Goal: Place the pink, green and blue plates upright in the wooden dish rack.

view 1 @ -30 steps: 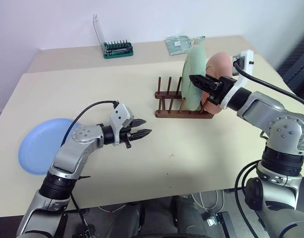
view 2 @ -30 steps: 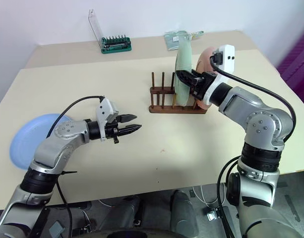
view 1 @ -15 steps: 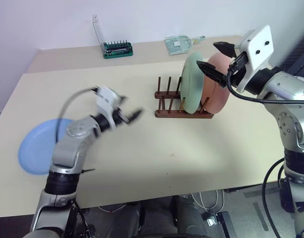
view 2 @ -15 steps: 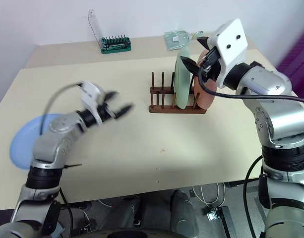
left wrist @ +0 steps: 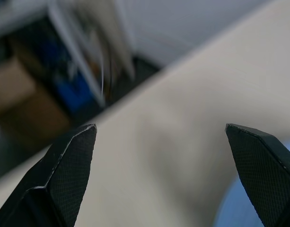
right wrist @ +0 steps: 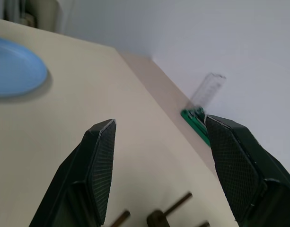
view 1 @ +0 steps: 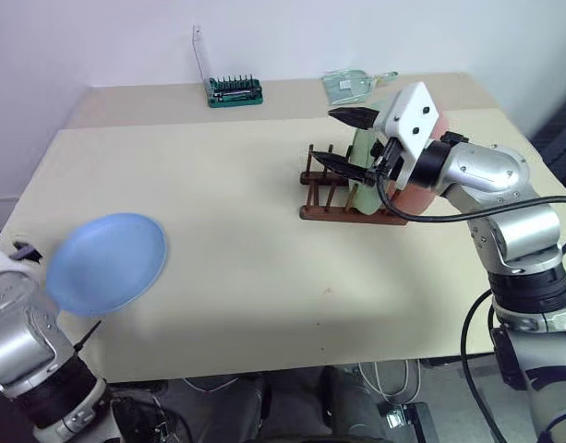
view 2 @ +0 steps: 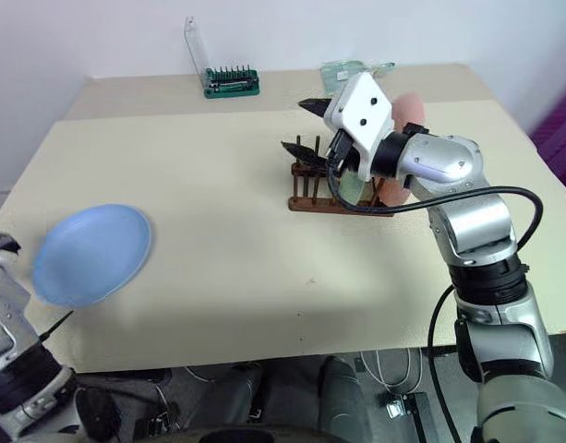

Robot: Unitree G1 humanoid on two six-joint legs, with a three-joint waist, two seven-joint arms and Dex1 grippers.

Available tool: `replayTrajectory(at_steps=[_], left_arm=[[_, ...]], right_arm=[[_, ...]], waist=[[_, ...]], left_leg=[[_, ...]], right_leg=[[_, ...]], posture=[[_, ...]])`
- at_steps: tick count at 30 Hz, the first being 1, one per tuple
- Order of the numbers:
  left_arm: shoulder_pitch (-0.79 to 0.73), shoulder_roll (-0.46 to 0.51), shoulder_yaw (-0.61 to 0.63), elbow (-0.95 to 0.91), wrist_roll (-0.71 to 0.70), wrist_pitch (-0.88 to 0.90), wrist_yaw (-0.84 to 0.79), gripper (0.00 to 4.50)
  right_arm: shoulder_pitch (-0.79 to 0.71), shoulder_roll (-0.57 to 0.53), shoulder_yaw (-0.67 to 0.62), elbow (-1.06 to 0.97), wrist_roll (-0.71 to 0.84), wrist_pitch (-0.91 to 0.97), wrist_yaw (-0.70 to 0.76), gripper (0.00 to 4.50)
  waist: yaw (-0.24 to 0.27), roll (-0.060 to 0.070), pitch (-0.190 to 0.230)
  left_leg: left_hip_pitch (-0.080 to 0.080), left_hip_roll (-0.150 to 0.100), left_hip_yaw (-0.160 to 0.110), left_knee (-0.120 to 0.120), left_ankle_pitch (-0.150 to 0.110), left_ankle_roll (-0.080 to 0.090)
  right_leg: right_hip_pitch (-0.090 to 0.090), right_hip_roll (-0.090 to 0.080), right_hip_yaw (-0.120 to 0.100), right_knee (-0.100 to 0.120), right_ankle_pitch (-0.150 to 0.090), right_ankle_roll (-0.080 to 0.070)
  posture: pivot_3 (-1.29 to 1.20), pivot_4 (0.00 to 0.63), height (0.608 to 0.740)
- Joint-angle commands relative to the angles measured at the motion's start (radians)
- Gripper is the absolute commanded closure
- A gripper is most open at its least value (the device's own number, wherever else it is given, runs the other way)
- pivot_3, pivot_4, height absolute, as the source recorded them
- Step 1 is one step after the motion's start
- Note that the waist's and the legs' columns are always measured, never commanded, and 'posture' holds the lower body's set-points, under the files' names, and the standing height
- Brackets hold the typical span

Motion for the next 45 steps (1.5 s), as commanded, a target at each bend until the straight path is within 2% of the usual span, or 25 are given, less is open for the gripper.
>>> replayTrajectory(at_steps=[1, 4, 7, 8, 10, 12, 14, 18, 20, 23, 24, 25, 31, 35, 38, 45], left_arm=[[-0.008, -0.041, 0.026, -0.075, -0.031, 0.137, -0.051, 0.02], [-0.014, -0.050, 0.030, -0.063, -0.031, 0.186, -0.080, 0.02], [-0.005, -0.048, 0.009, -0.042, -0.038, 0.185, -0.115, 0.82], [-0.013, -0.053, 0.015, -0.036, -0.050, 0.196, -0.133, 1.32], [-0.013, -0.048, 0.004, -0.022, -0.039, 0.197, -0.136, 2.34], [-0.040, -0.064, 0.028, -0.009, -0.037, 0.210, -0.137, 3.39], [-0.061, -0.051, -0.023, -0.010, -0.061, 0.162, -0.172, 4.37], [-0.139, -0.038, -0.177, -0.062, -0.140, 0.024, -0.280, 4.44], [-0.229, -0.042, -0.286, -0.073, -0.173, -0.049, -0.321, 4.44], [-0.344, -0.043, -0.410, -0.058, -0.197, -0.103, -0.353, 4.50], [-0.363, -0.045, -0.431, -0.050, -0.201, -0.104, -0.354, 4.50], [-0.382, -0.049, -0.450, -0.040, -0.203, -0.098, -0.350, 4.50], [-0.463, -0.087, -0.494, -0.025, -0.246, -0.069, -0.335, 4.50], [-0.483, -0.094, -0.495, -0.034, -0.278, -0.032, -0.338, 4.50], [-0.478, -0.077, -0.500, -0.036, -0.282, -0.022, -0.341, 4.50], [-0.480, -0.068, -0.487, -0.028, -0.297, -0.015, -0.344, 4.50]], right_arm=[[-0.016, 0.016, -0.006, -0.003, 0.004, -0.022, 0.036, 1.46], [0.016, 0.008, -0.008, -0.071, 0.063, 0.006, 0.102, 1.46], [0.102, -0.058, -0.042, -0.247, 0.296, 0.163, 0.236, 1.46], [0.130, -0.086, -0.042, -0.290, 0.327, 0.184, 0.270, 1.46], [0.148, -0.093, -0.046, -0.313, 0.337, 0.215, 0.245, 1.46], [0.161, -0.094, -0.034, -0.317, 0.301, 0.207, 0.221, 1.46], [0.167, -0.094, -0.009, -0.315, 0.249, 0.188, 0.203, 1.46], [0.158, -0.074, 0.056, -0.292, 0.105, 0.111, 0.159, 1.46], [0.129, -0.031, 0.111, -0.258, 0.027, 0.077, 0.119, 1.46], [0.081, 0.015, 0.207, -0.201, -0.114, 0.002, 0.090, 0.61], [0.064, 0.026, 0.237, -0.173, -0.178, -0.045, 0.073, 0.14], [0.046, 0.045, 0.261, -0.144, -0.231, -0.090, 0.052, 0.06], [-0.026, 0.097, 0.321, 0.023, -0.509, -0.316, -0.085, 0.06], [-0.023, 0.110, 0.308, 0.060, -0.561, -0.381, -0.107, 0.06], [-0.022, 0.123, 0.300, 0.078, -0.585, -0.405, -0.114, 0.87], [-0.001, 0.117, 0.295, 0.100, -0.643, -0.465, -0.111, 4.47]], waist=[[0.000, 0.000, 0.000], [-0.003, 0.000, 0.000], [0.000, 0.000, 0.000], [-0.001, 0.000, 0.000], [-0.002, 0.000, 0.000], [-0.003, 0.000, 0.000], [0.001, 0.000, -0.001], [0.010, -0.002, -0.001], [0.006, -0.003, 0.000], [-0.002, -0.005, 0.001], [-0.006, -0.004, 0.000], [-0.016, -0.003, 0.000], [-0.046, -0.003, 0.000], [-0.049, -0.003, 0.000], [-0.050, -0.003, 0.000], [-0.048, -0.003, 0.000]], left_leg=[[0.000, 0.000, 0.000, 0.000, 0.000, 0.000], [0.000, 0.000, 0.000, 0.000, 0.000, 0.000], [0.000, 0.001, -0.001, -0.001, 0.000, -0.002], [-0.001, 0.001, -0.001, -0.001, -0.001, -0.002], [-0.001, 0.001, -0.001, -0.001, -0.001, -0.001], [0.001, 0.001, 0.000, -0.001, -0.001, -0.001], [0.002, 0.001, 0.000, -0.001, -0.001, -0.002], [0.001, 0.001, -0.002, 0.000, 0.000, -0.003], [0.000, 0.000, -0.002, 0.000, 0.000, -0.003], [-0.001, 0.000, -0.002, 0.001, 0.000, -0.004], [-0.001, 0.000, -0.002, 0.001, 0.000, -0.004], [-0.001, 0.000, -0.001, 0.000, 0.000, -0.003], [-0.003, 0.001, 0.000, -0.003, 0.000, -0.003], [-0.003, 0.001, 0.000, -0.003, 0.000, -0.003], [-0.003, 0.001, 0.001, -0.003, 0.000, -0.003], [-0.003, 0.001, 0.000, -0.002, 0.000, -0.003]], right_leg=[[0.000, 0.000, 0.000, 0.000, 0.000, 0.000], [-0.001, 0.000, 0.000, 0.000, 0.000, 0.000], [-0.001, 0.001, 0.000, -0.001, 0.000, 0.000], [-0.001, 0.001, -0.001, -0.001, 0.000, 0.000], [-0.001, 0.000, -0.001, -0.001, 0.000, 0.000], [0.000, 0.000, 0.000, -0.001, 0.000, 0.000], [0.001, 0.000, -0.001, 0.000, 0.000, 0.000], [0.001, 0.000, -0.003, 0.001, 0.000, -0.001], [0.001, 0.000, -0.003, 0.000, 0.000, -0.001], [-0.001, 0.000, -0.003, 0.000, 0.001, -0.001], [-0.001, 0.000, -0.002, 0.000, 0.001, -0.001], [-0.001, 0.000, -0.002, 0.000, 0.001, -0.001], [-0.008, 0.000, -0.002, 0.001, 0.001, -0.001], [-0.009, 0.000, -0.002, 0.000, 0.001, -0.001], [-0.009, 0.000, -0.001, 0.000, 0.001, -0.001], [-0.008, 0.001, -0.001, 0.000, 0.001, -0.001]], posture=[[0.00, 0.150, 0.735], [0.00, 0.150, 0.735], [0.00, 0.150, 0.735], [0.00, 0.150, 0.735], [0.00, 0.150, 0.735], [0.00, 0.150, 0.735], [0.00, 0.150, 0.735], [0.00, 0.150, 0.735], [0.00, 0.150, 0.735], [0.00, 0.150, 0.735], [0.00, 0.150, 0.735], [0.00, 0.150, 0.735], [0.00, 0.150, 0.735], [0.00, 0.150, 0.735], [0.00, 0.150, 0.735], [0.00, 0.150, 0.735]])
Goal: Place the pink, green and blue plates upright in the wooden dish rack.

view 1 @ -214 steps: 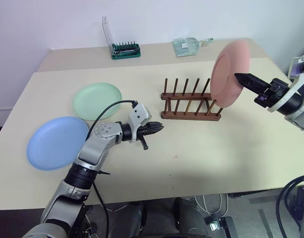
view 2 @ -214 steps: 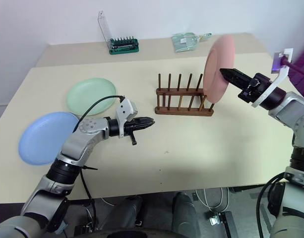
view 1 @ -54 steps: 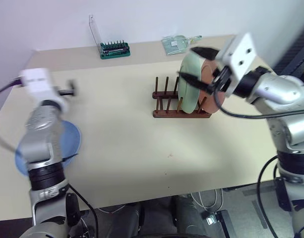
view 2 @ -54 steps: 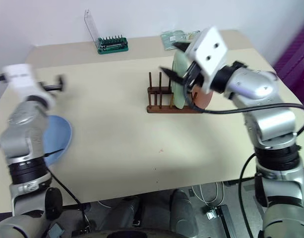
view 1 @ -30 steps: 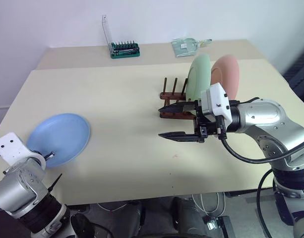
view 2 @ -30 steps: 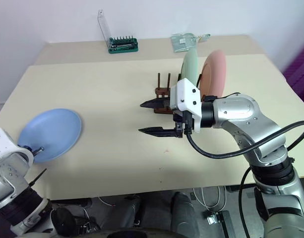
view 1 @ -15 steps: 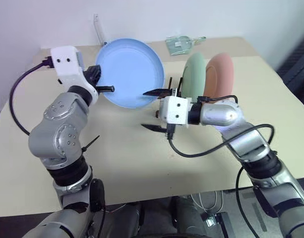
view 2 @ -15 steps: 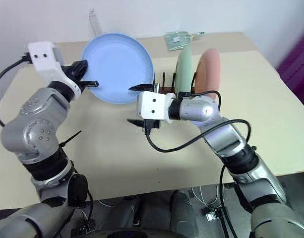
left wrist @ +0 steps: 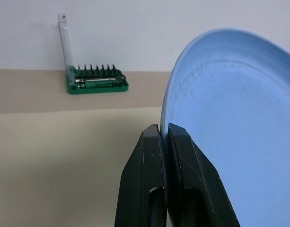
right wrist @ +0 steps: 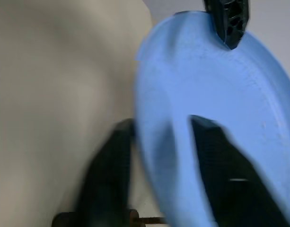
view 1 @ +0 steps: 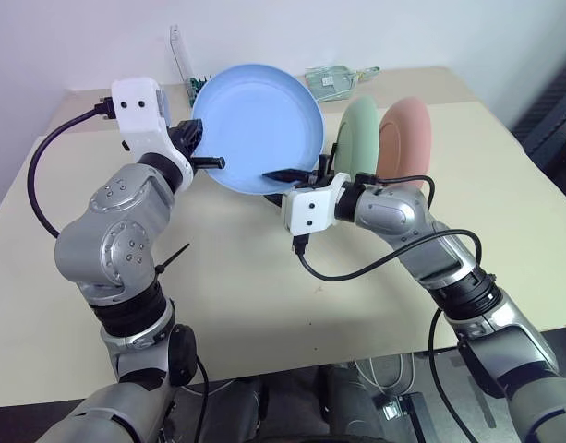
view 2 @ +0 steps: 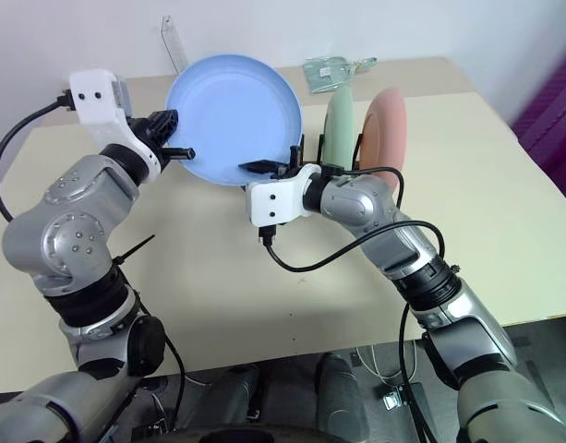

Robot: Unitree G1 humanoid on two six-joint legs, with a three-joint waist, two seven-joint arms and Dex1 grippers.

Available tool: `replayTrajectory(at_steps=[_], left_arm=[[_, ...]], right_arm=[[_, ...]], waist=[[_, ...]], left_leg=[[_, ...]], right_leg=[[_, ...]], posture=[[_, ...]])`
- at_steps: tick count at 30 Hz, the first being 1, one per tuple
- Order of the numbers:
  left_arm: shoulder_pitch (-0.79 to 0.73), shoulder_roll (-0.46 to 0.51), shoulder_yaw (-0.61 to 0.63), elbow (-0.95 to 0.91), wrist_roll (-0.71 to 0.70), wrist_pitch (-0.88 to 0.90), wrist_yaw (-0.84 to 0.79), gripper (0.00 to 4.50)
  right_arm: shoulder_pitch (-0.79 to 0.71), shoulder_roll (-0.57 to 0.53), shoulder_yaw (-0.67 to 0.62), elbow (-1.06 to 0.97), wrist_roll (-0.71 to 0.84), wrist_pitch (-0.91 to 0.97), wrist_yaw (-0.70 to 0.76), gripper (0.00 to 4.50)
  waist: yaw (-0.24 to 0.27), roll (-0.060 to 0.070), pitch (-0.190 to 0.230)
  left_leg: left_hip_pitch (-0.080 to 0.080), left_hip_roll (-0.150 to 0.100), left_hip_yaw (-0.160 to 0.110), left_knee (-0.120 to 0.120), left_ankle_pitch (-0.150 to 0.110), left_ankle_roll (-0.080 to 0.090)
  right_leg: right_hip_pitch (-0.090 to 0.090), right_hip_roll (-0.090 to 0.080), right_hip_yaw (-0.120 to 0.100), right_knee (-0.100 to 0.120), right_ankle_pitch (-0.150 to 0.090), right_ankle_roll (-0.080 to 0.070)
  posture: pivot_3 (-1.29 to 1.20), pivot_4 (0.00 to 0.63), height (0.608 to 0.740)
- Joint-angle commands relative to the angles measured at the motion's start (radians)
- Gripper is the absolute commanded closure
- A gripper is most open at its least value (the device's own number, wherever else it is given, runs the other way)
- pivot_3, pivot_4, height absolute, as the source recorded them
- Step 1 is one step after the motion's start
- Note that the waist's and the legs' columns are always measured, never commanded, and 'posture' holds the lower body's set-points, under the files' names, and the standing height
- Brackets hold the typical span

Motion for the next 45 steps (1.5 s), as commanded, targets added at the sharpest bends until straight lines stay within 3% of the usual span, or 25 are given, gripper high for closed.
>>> replayTrajectory(at_steps=[1, 3, 4, 5, 7, 9, 13, 16, 18, 20, 22, 24, 28, 35, 45], left_arm=[[-0.020, -0.011, 0.011, -0.028, -0.042, 0.011, -0.003, 4.50], [-0.031, -0.037, 0.046, -0.024, -0.070, 0.010, 0.004, 4.50], [-0.044, -0.055, 0.072, -0.020, -0.090, 0.007, 0.008, 3.86], [-0.065, -0.071, 0.101, -0.013, -0.105, -0.011, 0.019, 3.60], [-0.142, -0.117, 0.218, 0.018, -0.147, -0.103, 0.083, 2.64], [-0.190, -0.115, 0.286, 0.053, -0.152, -0.179, 0.137, 2.64], [-0.214, 0.055, 0.334, 0.179, -0.051, -0.417, 0.182, 2.64], [-0.048, 0.274, 0.153, 0.263, 0.104, -0.563, 0.051, 2.64], [0.080, 0.352, 0.050, 0.287, 0.134, -0.639, -0.064, 2.64], [0.255, 0.400, -0.074, 0.267, 0.114, -0.671, -0.234, 2.64], [0.338, 0.418, -0.133, 0.249, 0.099, -0.703, -0.312, 2.64], [0.418, 0.393, -0.180, 0.208, 0.056, -0.700, -0.370, 2.64], [0.491, 0.361, -0.229, 0.170, 0.025, -0.707, -0.424, 2.64], [0.536, 0.353, -0.257, 0.127, -0.014, -0.688, -0.480, 2.64], [0.533, 0.362, -0.257, 0.089, -0.047, -0.651, -0.496, 2.64]], right_arm=[[-0.006, -0.004, -0.040, -0.010, -0.033, -0.034, -0.022, 4.47], [0.000, -0.006, -0.044, -0.006, -0.049, -0.047, -0.027, 4.47], [0.001, -0.006, -0.046, -0.003, -0.059, -0.052, -0.032, 4.50], [0.002, -0.006, -0.048, -0.001, -0.065, -0.057, -0.035, 4.50], [0.003, -0.007, -0.054, 0.004, -0.075, -0.068, -0.041, 4.50], [0.004, -0.006, -0.061, 0.008, -0.082, -0.079, -0.043, 4.50], [-0.011, 0.001, -0.100, 0.006, -0.045, -0.097, -0.043, 4.50], [-0.031, 0.039, -0.162, -0.022, 0.076, -0.092, -0.023, 4.50], [-0.047, 0.067, -0.207, -0.043, 0.154, -0.077, -0.021, 4.50], [-0.092, 0.145, -0.307, -0.090, 0.357, 0.068, -0.030, 4.50], [-0.118, 0.194, -0.370, -0.129, 0.493, 0.196, -0.037, 4.50], [-0.161, 0.282, -0.502, -0.202, 0.870, 0.480, -0.160, 4.50], [-0.209, 0.377, -0.665, -0.216, 1.327, 0.767, -0.454, 4.50], [-0.135, 0.412, -0.694, -0.194, 1.557, 0.945, -0.788, 4.50], [-0.147, 0.372, -0.727, -0.017, 1.626, 0.978, -0.893, 4.50]], waist=[[0.001, 0.000, 0.000], [-0.001, 0.000, 0.000], [-0.001, 0.000, 0.000], [-0.001, 0.000, 0.000], [0.000, -0.001, 0.001], [-0.001, -0.001, 0.001], [-0.008, -0.001, 0.001], [-0.012, 0.000, 0.000], [-0.006, 0.000, 0.000], [-0.003, 0.001, 0.000], [0.003, 0.001, 0.001], [0.001, 0.000, 0.001], [-0.003, 0.002, 0.001], [-0.004, 0.007, 0.000], [-0.005, 0.008, 0.001]], left_leg=[[0.000, 0.000, 0.000, 0.000, 0.000, 0.000], [0.000, 0.000, 0.000, 0.000, 0.000, 0.000], [0.000, 0.000, 0.000, 0.000, 0.000, 0.000], [0.000, 0.000, 0.000, 0.000, 0.000, 0.000], [0.000, 0.000, 0.000, 0.000, 0.000, 0.000], [0.000, 0.000, 0.000, 0.001, 0.000, 0.000], [0.001, 0.001, 0.001, -0.002, 0.000, -0.001], [0.001, 0.000, 0.002, -0.003, 0.000, -0.001], [0.001, 0.000, 0.002, -0.004, 0.000, -0.001], [0.001, -0.001, 0.001, -0.003, -0.001, -0.001], [0.000, -0.001, 0.000, -0.002, -0.001, 0.000], [-0.001, -0.001, -0.002, 0.000, -0.001, 0.000], [0.000, 0.000, -0.002, -0.002, -0.001, 0.000], [0.000, 0.000, 0.000, -0.003, -0.001, 0.000], [0.000, 0.000, 0.001, -0.003, -0.001, 0.000]], right_leg=[[0.000, 0.000, 0.000, 0.000, 0.000, 0.000], [0.000, 0.000, 0.000, 0.000, 0.000, 0.000], [0.000, 0.000, 0.000, 0.000, 0.000, 0.000], [0.000, 0.000, 0.000, 0.000, 0.000, 0.000], [0.000, 0.000, 0.000, 0.000, 0.000, 0.000], [0.000, 0.000, 0.000, 0.000, 0.000, 0.000], [-0.002, 0.001, 0.002, 0.000, 0.000, 0.000], [-0.006, 0.001, 0.003, 0.001, 0.001, -0.001], [-0.007, 0.001, 0.003, 0.001, 0.001, -0.002], [-0.006, 0.001, 0.003, 0.001, 0.001, -0.002], [-0.005, 0.001, 0.003, 0.001, 0.001, -0.002], [-0.005, 0.001, 0.002, 0.001, 0.002, -0.003], [-0.006, 0.002, 0.002, 0.002, 0.002, -0.003], [-0.008, 0.001, 0.003, 0.003, 0.002, -0.004], [-0.007, 0.001, 0.003, 0.003, 0.002, -0.003]], posture=[[0.00, 0.150, 0.735], [0.00, 0.150, 0.735], [0.00, 0.150, 0.735], [0.00, 0.150, 0.735], [0.00, 0.150, 0.735], [0.00, 0.150, 0.735], [0.00, 0.150, 0.735], [0.00, 0.150, 0.735], [0.00, 0.150, 0.735], [0.00, 0.150, 0.735], [0.00, 0.150, 0.735], [0.00, 0.150, 0.735], [0.00, 0.150, 0.735], [0.00, 0.150, 0.735], [0.00, 0.150, 0.735]])
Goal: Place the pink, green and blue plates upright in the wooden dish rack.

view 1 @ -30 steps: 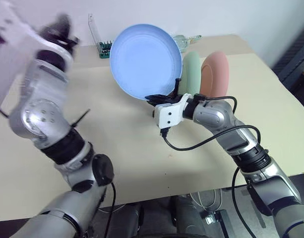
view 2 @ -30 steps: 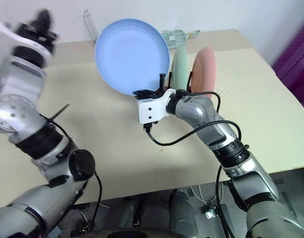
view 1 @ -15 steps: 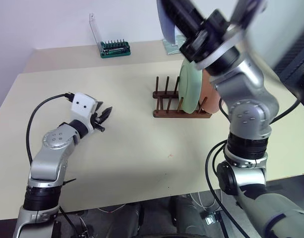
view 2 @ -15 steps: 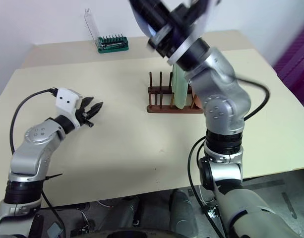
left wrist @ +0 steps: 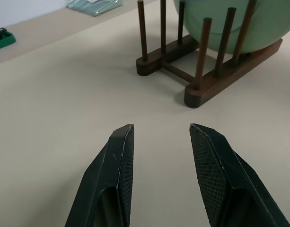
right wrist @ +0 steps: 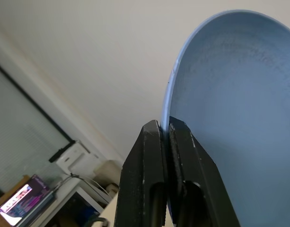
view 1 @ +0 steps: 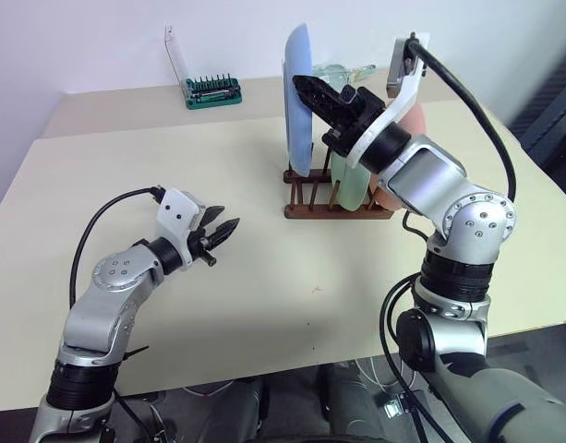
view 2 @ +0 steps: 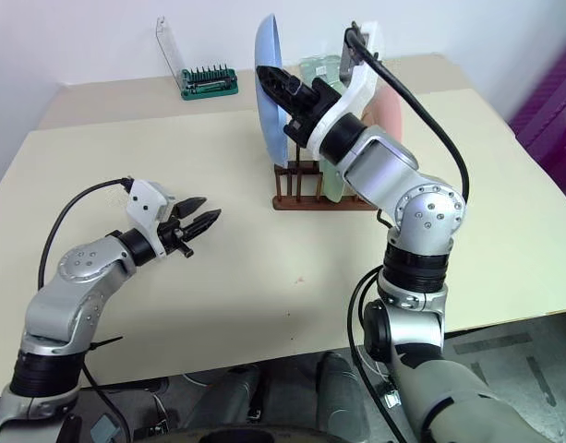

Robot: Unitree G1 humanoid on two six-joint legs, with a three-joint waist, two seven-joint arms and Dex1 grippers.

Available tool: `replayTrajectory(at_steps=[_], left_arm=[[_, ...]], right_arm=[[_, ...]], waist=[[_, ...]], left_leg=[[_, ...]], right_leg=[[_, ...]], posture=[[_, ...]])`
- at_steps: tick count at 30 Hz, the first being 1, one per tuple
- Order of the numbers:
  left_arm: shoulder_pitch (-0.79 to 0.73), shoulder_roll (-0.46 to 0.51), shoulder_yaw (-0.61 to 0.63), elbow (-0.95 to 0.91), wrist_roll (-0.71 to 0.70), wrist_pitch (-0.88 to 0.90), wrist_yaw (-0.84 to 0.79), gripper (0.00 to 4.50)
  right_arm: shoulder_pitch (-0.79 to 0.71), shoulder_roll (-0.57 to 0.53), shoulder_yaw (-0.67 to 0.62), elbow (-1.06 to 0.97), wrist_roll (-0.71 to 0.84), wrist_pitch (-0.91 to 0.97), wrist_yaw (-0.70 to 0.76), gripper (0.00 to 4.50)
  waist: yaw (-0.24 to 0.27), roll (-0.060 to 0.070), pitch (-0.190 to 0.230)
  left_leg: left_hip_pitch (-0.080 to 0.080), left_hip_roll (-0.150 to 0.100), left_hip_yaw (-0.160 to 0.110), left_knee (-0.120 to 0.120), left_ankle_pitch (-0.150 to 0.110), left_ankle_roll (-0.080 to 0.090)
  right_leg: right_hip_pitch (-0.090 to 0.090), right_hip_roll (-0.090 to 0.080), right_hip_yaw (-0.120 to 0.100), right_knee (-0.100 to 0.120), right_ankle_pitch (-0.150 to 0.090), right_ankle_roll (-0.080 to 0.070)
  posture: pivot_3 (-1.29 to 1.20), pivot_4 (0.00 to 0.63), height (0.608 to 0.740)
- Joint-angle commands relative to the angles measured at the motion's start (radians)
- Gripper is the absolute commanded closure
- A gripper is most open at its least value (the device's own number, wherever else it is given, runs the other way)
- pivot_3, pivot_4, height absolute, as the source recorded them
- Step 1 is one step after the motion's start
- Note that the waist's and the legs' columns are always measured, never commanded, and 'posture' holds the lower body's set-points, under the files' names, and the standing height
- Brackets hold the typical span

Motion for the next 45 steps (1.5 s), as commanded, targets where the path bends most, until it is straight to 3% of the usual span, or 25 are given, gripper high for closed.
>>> replayTrajectory(at_steps=[1, 8, 11, 15, 18, 23, 25, 32, 34, 36, 40, 45], left_arm=[[-0.008, 0.005, 0.017, -0.043, -0.015, 0.005, 0.007, 2.64], [-0.003, 0.005, 0.018, -0.071, -0.028, 0.024, 0.027, 2.64], [0.000, 0.002, 0.013, -0.083, -0.035, 0.032, 0.031, 2.58], [0.002, 0.000, 0.007, -0.094, -0.035, 0.039, 0.035, 2.58], [0.001, -0.002, 0.001, -0.098, -0.037, 0.043, 0.038, 2.58], [-0.011, -0.006, -0.014, -0.088, -0.030, 0.035, 0.039, 2.58], [-0.019, -0.009, -0.017, -0.074, -0.020, 0.026, 0.043, 2.58], [-0.021, -0.004, -0.032, 0.015, 0.056, -0.045, 0.060, 2.58], [-0.009, -0.002, -0.023, 0.059, 0.065, -0.077, 0.050, 2.58], [0.017, 0.005, -0.010, 0.105, 0.070, -0.107, 0.036, 2.58], [0.063, 0.029, -0.020, 0.141, 0.111, -0.185, 0.015, 2.58], [0.081, 0.037, -0.020, 0.150, 0.139, -0.225, 0.011, 2.58]], right_arm=[[-0.037, -0.010, -0.041, 0.068, 0.026, -0.019, -0.020, 4.50], [-0.058, -0.034, -0.055, 0.170, 0.009, -0.019, 0.004, 4.50], [-0.065, -0.047, -0.053, 0.192, -0.013, -0.020, 0.018, 3.57], [-0.086, -0.077, -0.019, 0.173, -0.083, -0.031, 0.069, 1.60], [-0.097, -0.117, 0.032, 0.125, -0.168, -0.046, 0.139, 1.60], [-0.062, -0.382, 0.252, -0.110, -0.542, -0.238, 0.438, 1.60], [0.016, -0.483, 0.236, -0.209, -0.572, -0.308, 0.592, 1.60], [0.536, -0.714, -0.240, -0.311, -0.437, -0.253, 0.821, 1.60], [0.764, -0.726, -0.342, -0.345, -0.465, -0.271, 0.931, 1.60], [0.887, -0.718, -0.327, -0.342, -0.569, -0.334, 0.941, 1.60], [0.934, -0.677, -0.255, -0.264, -0.682, -0.435, 0.931, 1.60], [0.888, -0.645, -0.201, -0.135, -0.744, -0.503, 0.945, 1.60]], waist=[[0.000, 0.000, 0.000], [-0.001, 0.000, 0.000], [0.000, 0.000, 0.000], [0.000, 0.000, 0.000], [0.000, 0.000, 0.000], [0.003, 0.001, 0.001], [0.009, 0.000, 0.000], [0.033, -0.001, -0.001], [0.030, 0.000, -0.001], [0.030, 0.000, -0.001], [0.012, 0.003, -0.001], [0.029, 0.002, 0.000]], left_leg=[[0.000, 0.000, 0.000, 0.000, 0.000, 0.000], [0.000, 0.000, 0.000, 0.000, 0.000, 0.000], [0.000, 0.000, 0.000, 0.000, 0.000, 0.000], [0.000, 0.000, 0.000, 0.000, 0.000, 0.000], [0.000, 0.000, 0.000, 0.000, 0.000, 0.000], [-0.001, 0.000, 0.001, 0.000, -0.001, 0.001], [-0.001, 0.000, 0.001, 0.001, -0.001, 0.002], [0.001, 0.000, 0.003, 0.003, -0.003, 0.004], [0.002, 0.000, 0.003, 0.003, -0.003, 0.005], [0.003, 0.001, 0.002, 0.002, -0.003, 0.005], [0.008, 0.001, 0.010, 0.002, -0.005, 0.009], [0.019, 0.001, 0.010, 0.002, -0.008, 0.013]], right_leg=[[0.000, 0.000, 0.000, 0.000, 0.000, 0.000], [0.000, 0.000, 0.000, 0.000, 0.000, 0.000], [0.000, 0.000, 0.000, 0.000, 0.000, 0.000], [0.000, 0.000, 0.000, 0.000, 0.000, 0.000], [0.000, 0.000, 0.000, 0.000, 0.000, 0.000], [-0.001, 0.000, 0.000, -0.001, 0.000, 0.000], [0.000, -0.001, -0.001, -0.002, 0.000, 0.001], [0.006, -0.002, -0.001, -0.004, 0.000, 0.001], [0.007, -0.002, -0.001, -0.004, 0.000, 0.001], [0.008, -0.001, -0.002, -0.005, 0.000, 0.001], [0.010, -0.001, 0.005, -0.004, 0.000, 0.002], [0.021, -0.001, 0.004, -0.006, -0.001, 0.003]], posture=[[0.00, 0.150, 0.735], [0.00, 0.150, 0.735], [0.00, 0.150, 0.735], [0.00, 0.150, 0.735], [0.00, 0.150, 0.735], [0.00, 0.150, 0.735], [0.00, 0.150, 0.735], [0.00, 0.150, 0.735], [0.00, 0.150, 0.735], [0.00, 0.150, 0.735], [0.00, 0.150, 0.735], [0.00, 0.150, 0.735]])
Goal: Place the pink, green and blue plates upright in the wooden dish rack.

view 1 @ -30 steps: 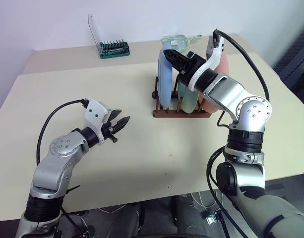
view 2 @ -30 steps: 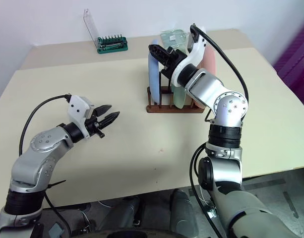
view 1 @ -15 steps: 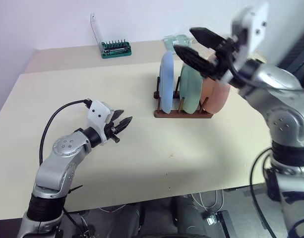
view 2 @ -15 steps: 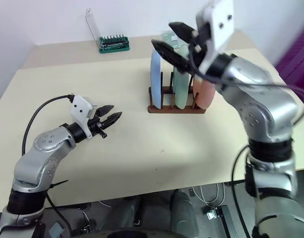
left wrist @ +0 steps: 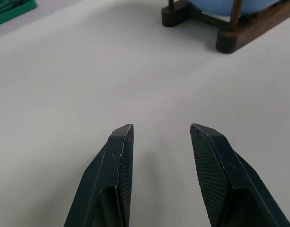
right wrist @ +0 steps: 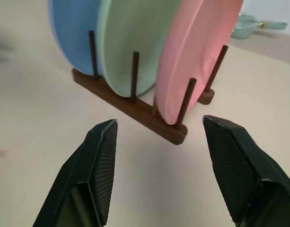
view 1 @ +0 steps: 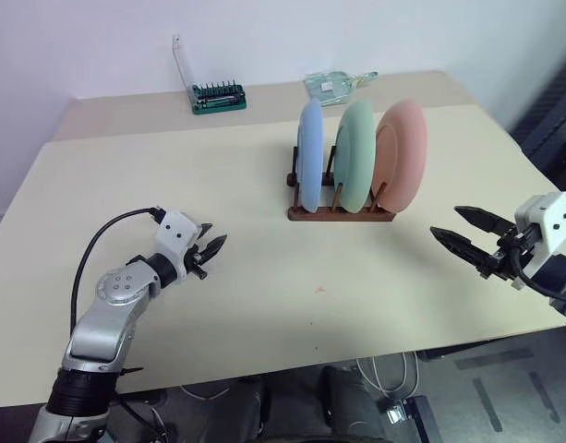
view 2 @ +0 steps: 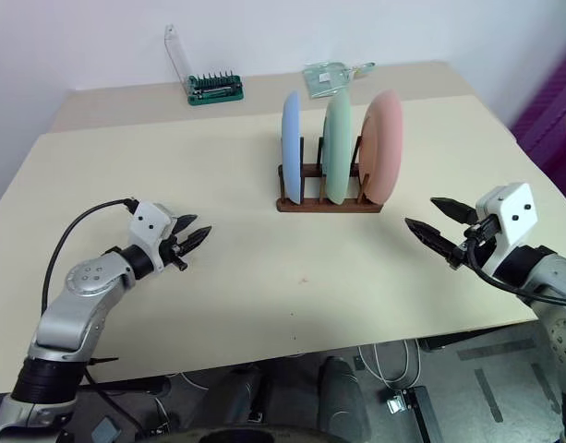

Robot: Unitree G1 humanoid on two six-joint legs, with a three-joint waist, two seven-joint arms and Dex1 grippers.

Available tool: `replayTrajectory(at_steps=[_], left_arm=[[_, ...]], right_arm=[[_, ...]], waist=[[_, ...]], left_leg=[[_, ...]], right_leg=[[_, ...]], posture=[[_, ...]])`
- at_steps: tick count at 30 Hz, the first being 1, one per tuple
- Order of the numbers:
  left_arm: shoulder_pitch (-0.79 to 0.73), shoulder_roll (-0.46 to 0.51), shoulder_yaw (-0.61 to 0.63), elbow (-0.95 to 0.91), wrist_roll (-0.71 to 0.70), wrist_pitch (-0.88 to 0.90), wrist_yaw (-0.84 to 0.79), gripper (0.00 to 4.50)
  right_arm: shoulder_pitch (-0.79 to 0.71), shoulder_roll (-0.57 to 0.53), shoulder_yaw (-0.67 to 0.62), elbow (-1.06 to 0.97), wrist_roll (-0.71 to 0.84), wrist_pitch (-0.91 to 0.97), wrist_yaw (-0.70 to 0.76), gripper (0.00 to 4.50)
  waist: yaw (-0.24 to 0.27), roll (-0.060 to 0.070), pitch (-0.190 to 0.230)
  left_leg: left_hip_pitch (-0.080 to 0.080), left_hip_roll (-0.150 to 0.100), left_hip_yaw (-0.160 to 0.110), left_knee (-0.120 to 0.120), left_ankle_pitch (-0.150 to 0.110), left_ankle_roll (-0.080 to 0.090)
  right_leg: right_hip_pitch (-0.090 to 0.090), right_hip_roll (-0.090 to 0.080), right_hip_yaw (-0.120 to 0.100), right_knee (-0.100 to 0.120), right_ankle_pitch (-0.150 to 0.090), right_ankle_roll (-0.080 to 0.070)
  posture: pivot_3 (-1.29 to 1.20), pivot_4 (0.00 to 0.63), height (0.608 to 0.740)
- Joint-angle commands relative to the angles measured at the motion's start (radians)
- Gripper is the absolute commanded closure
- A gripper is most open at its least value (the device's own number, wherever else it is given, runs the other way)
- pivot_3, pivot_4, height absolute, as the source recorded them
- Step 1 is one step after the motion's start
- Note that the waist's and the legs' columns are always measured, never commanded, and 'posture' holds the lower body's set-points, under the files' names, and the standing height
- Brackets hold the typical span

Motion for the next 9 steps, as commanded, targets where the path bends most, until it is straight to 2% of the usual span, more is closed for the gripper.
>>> replayTrajectory(at_steps=[1, 9], left_arm=[[0.000, 0.010, 0.012, -0.001, 0.027, -0.051, -0.004, 2.58], [-0.007, -0.022, 0.018, 0.043, 0.058, -0.098, 0.042, 2.58]], right_arm=[[-0.048, 0.012, 0.028, 0.067, -0.037, -0.056, 0.013, 1.60], [-0.098, 0.000, 0.063, 0.144, -0.087, -0.106, 0.032, 1.60]], waist=[[0.004, 0.000, 0.000], [0.003, 0.000, 0.000]], left_leg=[[0.000, 0.000, 0.000, 0.000, 0.000, 0.000], [-0.001, -0.001, -0.001, 0.000, 0.002, -0.004]], right_leg=[[0.000, 0.000, 0.000, 0.000, 0.000, 0.000], [0.000, -0.001, 0.000, 0.000, 0.000, 0.000]], posture=[[0.00, 0.150, 0.735], [0.00, 0.150, 0.735]])
